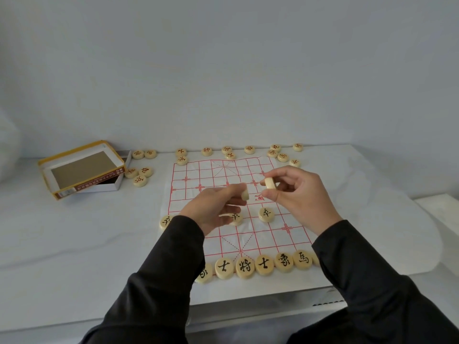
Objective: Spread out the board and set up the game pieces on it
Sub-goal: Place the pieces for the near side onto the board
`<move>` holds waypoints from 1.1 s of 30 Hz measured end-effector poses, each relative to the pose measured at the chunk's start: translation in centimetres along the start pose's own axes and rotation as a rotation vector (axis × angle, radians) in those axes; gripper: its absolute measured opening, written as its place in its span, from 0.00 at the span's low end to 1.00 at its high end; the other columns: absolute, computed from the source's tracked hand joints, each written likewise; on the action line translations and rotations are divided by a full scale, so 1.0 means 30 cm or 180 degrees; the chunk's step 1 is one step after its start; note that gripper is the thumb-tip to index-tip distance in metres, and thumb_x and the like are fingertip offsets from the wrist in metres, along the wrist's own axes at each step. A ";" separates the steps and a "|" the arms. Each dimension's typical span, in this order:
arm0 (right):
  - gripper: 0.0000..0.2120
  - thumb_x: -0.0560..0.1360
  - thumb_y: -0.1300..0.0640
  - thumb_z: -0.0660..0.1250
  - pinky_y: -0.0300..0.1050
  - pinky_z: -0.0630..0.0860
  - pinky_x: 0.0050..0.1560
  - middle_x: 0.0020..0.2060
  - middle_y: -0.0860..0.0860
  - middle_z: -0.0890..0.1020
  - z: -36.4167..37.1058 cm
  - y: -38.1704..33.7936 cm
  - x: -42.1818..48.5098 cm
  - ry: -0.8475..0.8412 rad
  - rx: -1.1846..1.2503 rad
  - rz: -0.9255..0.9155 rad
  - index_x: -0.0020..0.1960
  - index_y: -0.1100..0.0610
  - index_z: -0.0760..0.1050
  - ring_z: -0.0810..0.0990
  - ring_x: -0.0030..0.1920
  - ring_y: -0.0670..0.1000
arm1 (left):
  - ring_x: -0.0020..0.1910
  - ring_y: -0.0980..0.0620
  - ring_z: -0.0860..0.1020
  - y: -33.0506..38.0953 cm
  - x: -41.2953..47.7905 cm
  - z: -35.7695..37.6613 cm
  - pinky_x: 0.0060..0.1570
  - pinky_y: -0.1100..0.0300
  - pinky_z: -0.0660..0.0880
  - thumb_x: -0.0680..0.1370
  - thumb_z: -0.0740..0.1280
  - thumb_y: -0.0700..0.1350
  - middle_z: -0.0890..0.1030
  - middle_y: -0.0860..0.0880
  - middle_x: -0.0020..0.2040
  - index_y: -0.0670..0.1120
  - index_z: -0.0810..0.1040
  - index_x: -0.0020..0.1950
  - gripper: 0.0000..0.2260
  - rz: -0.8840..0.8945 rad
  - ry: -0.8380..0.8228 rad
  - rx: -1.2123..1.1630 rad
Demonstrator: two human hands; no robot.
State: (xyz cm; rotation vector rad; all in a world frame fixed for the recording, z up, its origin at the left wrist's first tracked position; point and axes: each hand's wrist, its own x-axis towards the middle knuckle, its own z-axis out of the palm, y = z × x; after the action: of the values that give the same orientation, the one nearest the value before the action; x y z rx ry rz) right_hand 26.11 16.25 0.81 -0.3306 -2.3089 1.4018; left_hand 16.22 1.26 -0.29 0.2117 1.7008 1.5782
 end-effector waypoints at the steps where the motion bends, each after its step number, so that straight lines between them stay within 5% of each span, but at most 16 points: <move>1: 0.13 0.68 0.60 0.75 0.40 0.79 0.47 0.43 0.47 0.84 -0.007 0.007 0.002 0.0045 -0.0028 0.0052 0.51 0.52 0.79 0.82 0.44 0.51 | 0.41 0.53 0.76 0.002 0.002 -0.007 0.41 0.60 0.72 0.75 0.67 0.53 0.81 0.49 0.42 0.45 0.80 0.46 0.12 0.0046 0.0209 0.0139; 13: 0.11 0.72 0.57 0.71 0.32 0.72 0.45 0.48 0.46 0.80 -0.008 0.056 0.021 -0.0181 -0.0807 0.0153 0.54 0.50 0.79 0.77 0.46 0.45 | 0.47 0.51 0.78 -0.022 -0.075 -0.132 0.45 0.58 0.75 0.75 0.67 0.51 0.82 0.49 0.47 0.46 0.80 0.49 0.09 0.0581 0.1071 0.0240; 22: 0.14 0.74 0.58 0.69 0.44 0.72 0.57 0.58 0.51 0.79 -0.099 0.164 0.047 -0.0071 -0.2060 0.0579 0.59 0.54 0.77 0.77 0.55 0.52 | 0.44 0.55 0.77 -0.053 -0.057 -0.024 0.44 0.62 0.76 0.75 0.68 0.47 0.81 0.49 0.46 0.47 0.77 0.55 0.10 0.0804 0.0989 0.0763; 33: 0.16 0.72 0.61 0.71 0.39 0.70 0.58 0.58 0.51 0.78 -0.108 0.200 0.047 -0.0606 -0.2338 0.0678 0.59 0.54 0.77 0.75 0.58 0.51 | 0.42 0.54 0.79 -0.051 -0.018 -0.002 0.41 0.64 0.76 0.75 0.68 0.44 0.81 0.49 0.44 0.46 0.77 0.51 0.06 0.0665 0.0845 0.0648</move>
State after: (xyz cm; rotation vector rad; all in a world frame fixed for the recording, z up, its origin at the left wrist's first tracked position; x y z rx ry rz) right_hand 26.28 22.16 -2.87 -0.6936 -2.9563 0.6232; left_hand 17.13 0.58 -1.44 0.3014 2.1066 1.6391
